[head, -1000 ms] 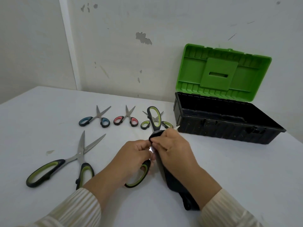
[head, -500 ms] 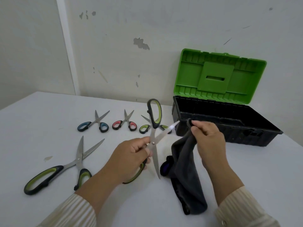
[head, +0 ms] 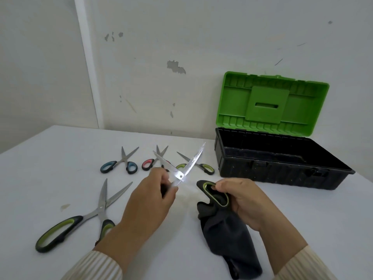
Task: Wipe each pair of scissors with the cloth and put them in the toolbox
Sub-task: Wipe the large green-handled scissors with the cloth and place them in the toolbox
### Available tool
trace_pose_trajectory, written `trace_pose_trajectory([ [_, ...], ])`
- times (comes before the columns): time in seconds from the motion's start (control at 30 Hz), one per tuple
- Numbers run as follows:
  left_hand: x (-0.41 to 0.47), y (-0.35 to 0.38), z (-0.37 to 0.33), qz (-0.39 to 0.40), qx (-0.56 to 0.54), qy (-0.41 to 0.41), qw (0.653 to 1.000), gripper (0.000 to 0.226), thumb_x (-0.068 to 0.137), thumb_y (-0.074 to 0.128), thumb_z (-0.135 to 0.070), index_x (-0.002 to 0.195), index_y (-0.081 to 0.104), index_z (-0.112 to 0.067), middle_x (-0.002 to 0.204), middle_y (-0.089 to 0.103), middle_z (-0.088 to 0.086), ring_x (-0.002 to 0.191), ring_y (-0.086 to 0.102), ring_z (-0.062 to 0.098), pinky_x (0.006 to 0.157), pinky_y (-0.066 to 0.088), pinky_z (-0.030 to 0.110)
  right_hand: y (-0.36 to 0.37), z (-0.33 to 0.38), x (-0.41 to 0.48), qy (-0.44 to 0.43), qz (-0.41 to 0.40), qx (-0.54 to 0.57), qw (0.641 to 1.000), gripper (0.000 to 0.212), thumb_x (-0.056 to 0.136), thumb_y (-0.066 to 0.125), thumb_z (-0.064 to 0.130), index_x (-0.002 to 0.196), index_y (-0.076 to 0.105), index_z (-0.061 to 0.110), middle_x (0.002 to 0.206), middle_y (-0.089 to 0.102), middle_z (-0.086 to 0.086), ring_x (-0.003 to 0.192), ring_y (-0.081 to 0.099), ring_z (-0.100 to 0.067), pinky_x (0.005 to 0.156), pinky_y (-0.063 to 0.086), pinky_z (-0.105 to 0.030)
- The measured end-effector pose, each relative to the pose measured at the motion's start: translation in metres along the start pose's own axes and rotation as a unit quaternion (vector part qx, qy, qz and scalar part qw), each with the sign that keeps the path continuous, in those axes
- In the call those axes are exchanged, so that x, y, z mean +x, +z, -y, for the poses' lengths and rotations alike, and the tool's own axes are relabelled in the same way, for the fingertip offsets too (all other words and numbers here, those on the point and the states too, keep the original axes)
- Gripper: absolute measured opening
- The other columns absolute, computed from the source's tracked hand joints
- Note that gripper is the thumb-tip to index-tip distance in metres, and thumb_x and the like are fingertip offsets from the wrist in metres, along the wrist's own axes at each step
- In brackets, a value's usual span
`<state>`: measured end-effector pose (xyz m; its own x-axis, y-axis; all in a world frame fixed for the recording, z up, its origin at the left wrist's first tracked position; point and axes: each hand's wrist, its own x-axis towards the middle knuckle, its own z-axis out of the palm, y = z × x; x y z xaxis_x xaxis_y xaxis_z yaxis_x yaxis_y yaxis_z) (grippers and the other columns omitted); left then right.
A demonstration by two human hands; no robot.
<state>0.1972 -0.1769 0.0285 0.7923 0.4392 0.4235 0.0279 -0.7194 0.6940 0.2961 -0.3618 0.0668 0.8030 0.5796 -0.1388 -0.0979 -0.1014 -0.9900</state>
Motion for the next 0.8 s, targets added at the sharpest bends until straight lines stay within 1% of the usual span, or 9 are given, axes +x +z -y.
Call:
trace_pose_trajectory([
  [0.1,0.002,-0.003,-0.006,0.042,-0.073,-0.135,0.987,0.023,0.083,0.068,-0.032,0.095,0.05,-0.027,0.082,0.065,-0.006,0.077,0.062,0.009,0.064,0.048,0.023,0.0,-0.002,0.001,-0.019,0.018,-0.041,0.999,0.019,0.084,0.055,0.011,0.076,0.067,-0.001,0.071,0.056,-0.013,0.067,0.051,-0.022,0.064,0.041,-0.031],
  [0.17,0.005,-0.007,-0.007,0.118,-0.16,-0.217,0.956,0.019,0.084,0.067,-0.035,0.098,0.061,-0.024,0.084,0.071,-0.005,0.076,0.061,0.007,0.063,0.043,0.021,0.0,-0.003,0.002,-0.033,0.028,-0.067,0.997,0.017,0.084,0.056,0.01,0.075,0.068,0.003,0.071,0.058,-0.008,0.067,0.052,-0.018,0.063,0.042,-0.028],
  [0.23,0.007,-0.011,-0.007,0.164,-0.241,-0.264,0.919,0.017,0.085,0.065,-0.037,0.091,0.07,-0.022,0.079,0.076,-0.01,0.072,0.057,0.004,0.063,0.039,0.023,0.0,-0.005,0.003,-0.04,0.033,-0.084,0.995,0.016,0.084,0.057,0.008,0.074,0.069,0.004,0.075,0.062,-0.005,0.069,0.055,-0.015,0.065,0.043,-0.026],
  [0.4,0.008,-0.012,-0.003,0.158,-0.296,-0.281,0.899,0.021,0.087,0.063,-0.032,0.08,0.073,-0.015,0.065,0.071,-0.001,0.059,0.059,0.015,0.065,0.044,0.028,0.001,-0.009,0.005,-0.029,0.022,-0.134,0.99,0.016,0.083,0.059,0.014,0.077,0.072,0.008,0.077,0.067,0.001,0.073,0.059,-0.011,0.071,0.045,-0.025],
  [0.5,0.008,-0.013,-0.001,0.192,-0.319,-0.283,0.884,0.021,0.088,0.064,-0.023,0.076,0.071,-0.008,0.062,0.065,0.006,0.056,0.062,0.022,0.06,0.048,0.031,-0.006,-0.01,0.012,-0.044,-0.087,-0.075,0.992,0.008,0.08,0.064,0.015,0.08,0.072,0.015,0.085,0.07,-0.005,0.078,0.064,-0.014,0.071,0.049,-0.024],
  [0.57,0.006,-0.013,-0.002,0.215,-0.308,-0.284,0.882,0.02,0.088,0.064,-0.022,0.077,0.069,-0.006,0.06,0.062,0.007,0.052,0.061,0.022,0.053,0.048,0.029,-0.013,-0.007,0.018,-0.112,-0.188,-0.043,0.975,0.02,0.078,0.066,0.005,0.082,0.07,0.023,0.102,0.067,-0.008,0.094,0.063,-0.017,0.086,0.049,-0.029],
  [0.63,0.004,-0.01,-0.005,0.229,-0.283,-0.281,0.888,0.02,0.088,0.064,-0.023,0.079,0.068,-0.005,0.058,0.061,0.005,0.046,0.056,0.019,0.046,0.044,0.025,-0.01,-0.002,0.016,-0.206,-0.231,-0.113,0.944,0.03,0.076,0.067,0.0,0.083,0.068,0.03,0.102,0.063,0.001,0.096,0.06,-0.009,0.093,0.045,-0.026],
  [0.73,0.002,-0.003,-0.01,0.234,-0.256,-0.259,0.901,0.022,0.089,0.063,-0.023,0.075,0.067,-0.006,0.054,0.06,0.003,0.039,0.05,0.016,0.042,0.039,0.024,0.02,-0.005,0.008,-0.324,-0.155,-0.32,0.877,0.023,0.074,0.069,0.005,0.089,0.072,0.023,0.092,0.059,0.016,0.09,0.055,0.004,0.086,0.036,-0.004],
  [0.8,0.0,0.001,-0.01,0.223,-0.25,-0.245,0.91,0.022,0.089,0.063,-0.02,0.07,0.066,-0.008,0.053,0.058,0.003,0.036,0.046,0.015,0.039,0.036,0.023,0.041,-0.017,0.007,-0.322,-0.059,-0.421,0.846,0.02,0.079,0.064,0.009,0.096,0.071,0.017,0.094,0.059,0.01,0.086,0.053,0.001,0.079,0.035,0.001],
])
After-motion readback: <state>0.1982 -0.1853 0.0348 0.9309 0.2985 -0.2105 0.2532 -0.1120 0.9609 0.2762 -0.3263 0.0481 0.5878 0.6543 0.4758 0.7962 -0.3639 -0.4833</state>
